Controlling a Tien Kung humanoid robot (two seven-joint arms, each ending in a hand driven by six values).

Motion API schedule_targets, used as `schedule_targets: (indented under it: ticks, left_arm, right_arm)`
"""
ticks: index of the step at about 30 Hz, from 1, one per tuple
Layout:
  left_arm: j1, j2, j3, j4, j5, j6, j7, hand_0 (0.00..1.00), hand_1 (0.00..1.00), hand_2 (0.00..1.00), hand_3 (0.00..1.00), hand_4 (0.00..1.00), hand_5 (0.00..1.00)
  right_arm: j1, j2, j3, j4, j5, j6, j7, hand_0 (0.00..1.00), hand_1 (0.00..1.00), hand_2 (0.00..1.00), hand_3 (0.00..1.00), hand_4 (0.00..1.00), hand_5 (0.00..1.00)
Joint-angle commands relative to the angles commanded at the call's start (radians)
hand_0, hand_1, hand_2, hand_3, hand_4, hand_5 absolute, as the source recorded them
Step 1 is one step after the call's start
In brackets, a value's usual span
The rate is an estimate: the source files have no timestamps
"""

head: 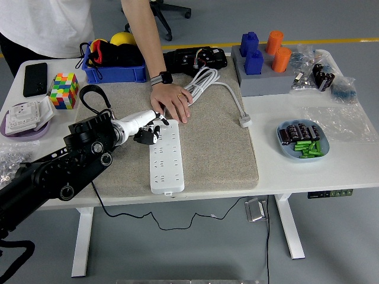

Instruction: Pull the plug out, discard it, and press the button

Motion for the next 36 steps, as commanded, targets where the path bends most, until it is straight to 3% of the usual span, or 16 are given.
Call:
schedule_targets:
  ticks: [24,30,36]
  left_arm:
    - [-0.013,0.01,0.048,0.023,-0.018,-0.022,0.02,0.049,0.042,0.125,0.778,0.002,0.002]
    - [0.002,0.012,-0.031,-0.02,-0.002,-0.009,-0.001,0.048,0.041,0.126,0.778,0.002,0.002]
    - [0.047,0.035,-0.148,-0.109,0.011,0.019,-0.047,0.062,0.055,0.126,0.778,0.012,0.002]
  right_arm:
    - [0.003,-0.004,-0.009,0.0,0.001,0.0,0.0,0.756,0.705,0.717,0.728,0.773,0.645]
    - [-0.001,-0.003,-0.01,-0.001,0.0,0.001,0.0,0.756,0.705,0.717,0.728,0.774,0.645]
    - [-0.002,-0.003,-0.007,0.0,-0.002,0.0,0.0,0.756,0.705,0.717,0.728,0.773,0.645]
